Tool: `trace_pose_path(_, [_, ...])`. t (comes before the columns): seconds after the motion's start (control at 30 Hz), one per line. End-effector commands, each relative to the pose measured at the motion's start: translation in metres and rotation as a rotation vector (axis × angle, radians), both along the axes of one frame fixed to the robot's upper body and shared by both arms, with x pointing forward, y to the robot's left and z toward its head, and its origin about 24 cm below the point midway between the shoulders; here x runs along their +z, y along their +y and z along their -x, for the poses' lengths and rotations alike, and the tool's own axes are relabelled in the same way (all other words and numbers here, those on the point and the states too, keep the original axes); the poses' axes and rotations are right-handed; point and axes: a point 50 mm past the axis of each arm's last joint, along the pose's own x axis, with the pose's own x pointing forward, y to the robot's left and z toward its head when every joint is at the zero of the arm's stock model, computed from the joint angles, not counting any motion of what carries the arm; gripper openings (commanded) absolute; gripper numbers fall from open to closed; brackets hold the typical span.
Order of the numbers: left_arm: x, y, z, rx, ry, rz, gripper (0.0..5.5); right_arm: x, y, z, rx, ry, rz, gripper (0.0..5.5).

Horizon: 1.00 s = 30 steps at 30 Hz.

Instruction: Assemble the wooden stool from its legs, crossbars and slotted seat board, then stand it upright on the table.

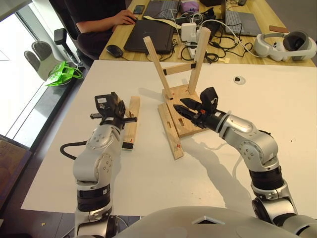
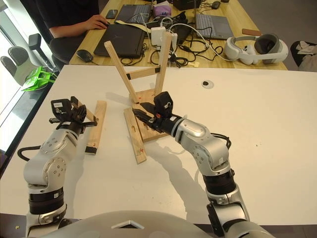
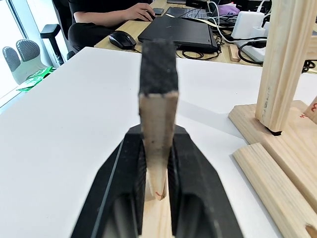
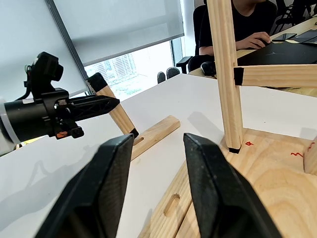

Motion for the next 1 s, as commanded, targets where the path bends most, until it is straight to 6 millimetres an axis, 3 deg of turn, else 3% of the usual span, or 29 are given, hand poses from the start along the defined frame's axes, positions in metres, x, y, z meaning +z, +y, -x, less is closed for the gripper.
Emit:
trace_pose_path(0.03, [0.000, 0.004, 0.000, -0.005, -0.007, -0.025, 0.41, 0.008, -0.001, -0.004, -0.016, -0.029, 0.001, 1.87])
trace_pose_path(0.87, [-0.012, -0.006, 0.001, -0.093, 0.003, -0.028, 0.41, 0.018, 0.000, -0.007, 0.002, -0.063, 0.000, 1.87])
trace_pose_path(1.0, [-0.017, -0.007, 0.003, -0.127, 0.039, -0.056, 0.41, 0.032, 0.000, -0.009, -0.089, -0.095, -0.105, 1.87])
